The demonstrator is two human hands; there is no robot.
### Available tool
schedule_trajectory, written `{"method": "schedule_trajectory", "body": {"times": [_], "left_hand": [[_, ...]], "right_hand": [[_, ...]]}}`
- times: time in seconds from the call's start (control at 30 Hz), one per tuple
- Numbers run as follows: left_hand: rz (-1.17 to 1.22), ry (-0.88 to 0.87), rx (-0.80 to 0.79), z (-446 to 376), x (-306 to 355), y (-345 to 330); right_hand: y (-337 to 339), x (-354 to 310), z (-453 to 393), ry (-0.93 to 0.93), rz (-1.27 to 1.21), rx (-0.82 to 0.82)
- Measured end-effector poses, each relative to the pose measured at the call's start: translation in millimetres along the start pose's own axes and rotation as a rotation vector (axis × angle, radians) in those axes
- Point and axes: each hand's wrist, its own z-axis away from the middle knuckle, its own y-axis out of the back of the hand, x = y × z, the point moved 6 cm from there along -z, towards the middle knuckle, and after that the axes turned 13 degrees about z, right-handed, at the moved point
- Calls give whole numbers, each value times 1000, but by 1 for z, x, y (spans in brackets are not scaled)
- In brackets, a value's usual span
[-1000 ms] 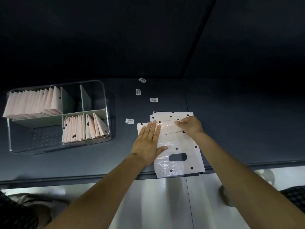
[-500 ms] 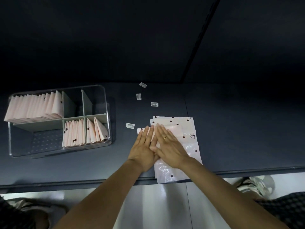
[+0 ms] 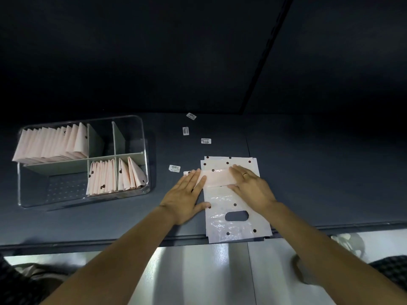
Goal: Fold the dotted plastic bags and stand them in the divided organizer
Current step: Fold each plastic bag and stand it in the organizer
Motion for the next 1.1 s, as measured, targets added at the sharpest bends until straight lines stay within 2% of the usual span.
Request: {"method": "schedule_trajectory", "body": {"times": [0.1, 0.17, 0.23, 0.27, 0.3, 0.4, 0.47, 0.53, 0.6, 0.67, 0.77, 0.93, 1.1], "left_hand": [[39, 21, -5, 1, 3, 3], [68, 67, 18, -1, 6, 8], [74, 105, 79, -5, 10, 17], [80, 115, 127, -6, 12, 22], [96, 118, 191, -6, 14, 28], [253, 69, 403, -2, 24, 47], [545, 93, 483, 1, 25, 54], [1031, 184, 459, 5, 23, 55], [1429, 291, 429, 10, 25, 51], [1588, 373, 375, 15, 27, 47], [1697, 435, 315, 22, 31, 43], [1775, 450, 377, 35, 25, 48], [1825, 398, 368, 50, 22, 57]], "right_hand": [[7, -2, 2, 166, 126, 28], [26, -2, 2, 189, 154, 152], [49, 2, 5, 163, -1, 364], [56, 3, 5, 153, -128, 387], [60, 6, 5, 115, -277, 368], [60, 15, 1, -111, -766, 178], [66, 15, 3, -244, -1097, 154], [67, 9, 7, -319, -1332, 89], [64, -3, 13, -343, -1405, -50], [63, -14, 18, -350, -1401, -108], [64, -22, 23, -386, -1400, -76], [65, -25, 30, -399, -1366, -64], [68, -30, 38, -353, -1558, -65]]}}
